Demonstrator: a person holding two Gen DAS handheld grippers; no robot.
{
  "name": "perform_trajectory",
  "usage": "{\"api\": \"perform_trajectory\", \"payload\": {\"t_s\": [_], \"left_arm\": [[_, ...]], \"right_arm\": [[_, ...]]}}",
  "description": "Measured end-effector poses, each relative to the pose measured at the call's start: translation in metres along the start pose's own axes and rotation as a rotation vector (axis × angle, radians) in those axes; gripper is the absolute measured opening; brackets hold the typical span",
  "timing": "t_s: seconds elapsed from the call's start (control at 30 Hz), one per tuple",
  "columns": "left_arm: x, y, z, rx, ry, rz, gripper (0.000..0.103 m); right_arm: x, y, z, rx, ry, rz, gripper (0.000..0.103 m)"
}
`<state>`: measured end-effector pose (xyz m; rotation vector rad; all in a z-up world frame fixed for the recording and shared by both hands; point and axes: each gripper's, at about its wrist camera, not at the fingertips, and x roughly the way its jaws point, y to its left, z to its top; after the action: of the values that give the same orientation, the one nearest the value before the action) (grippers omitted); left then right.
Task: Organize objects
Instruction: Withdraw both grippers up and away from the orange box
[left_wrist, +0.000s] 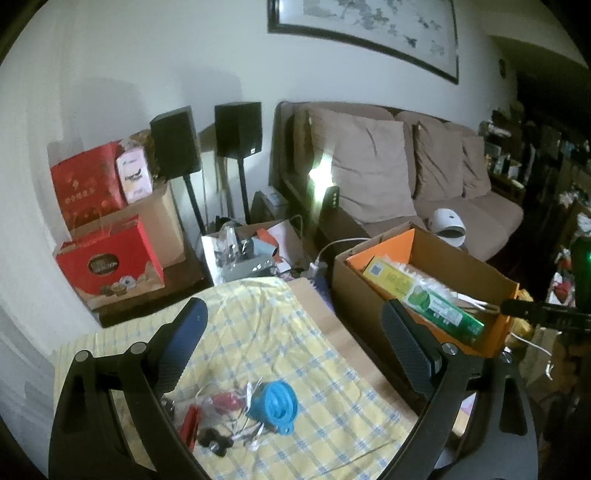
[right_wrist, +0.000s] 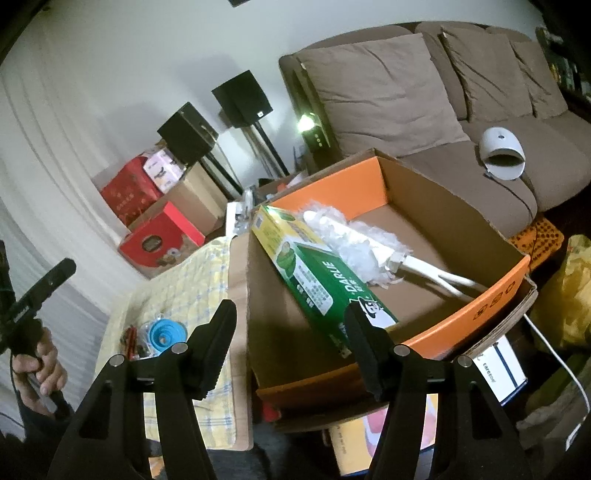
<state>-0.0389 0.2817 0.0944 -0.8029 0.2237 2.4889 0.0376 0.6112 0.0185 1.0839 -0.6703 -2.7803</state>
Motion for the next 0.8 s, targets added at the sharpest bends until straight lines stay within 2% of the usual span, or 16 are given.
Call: {"api": "perform_trajectory", "payload": {"t_s": [0.1,0.3,0.53,0.8], "left_arm": [[-0.005,0.009,-0.005,-0.02,0.008,0.018,0.096],[-0.016,0.028,-0.012,-0.056,0.02,0.033,0.098],[-0.046,0.042,-0.018,-0.087,-0.084,0.02,0.103],[-0.061,0.048,-0.021,-0.087,-0.118,0.038,0.103]], "right_arm": [[-0.003,0.005,0.001,-0.009,-0.011,-0.008,0.067],[-0.008,0.016,0.002,-0.036,-0.034,-0.003,0.067],[-0.02,0.025,0.003,-0.046,-0.111,0.049,0.076],[-0.031,0.029,0.005,-0.056,-0.161,0.053,0.082]]}}
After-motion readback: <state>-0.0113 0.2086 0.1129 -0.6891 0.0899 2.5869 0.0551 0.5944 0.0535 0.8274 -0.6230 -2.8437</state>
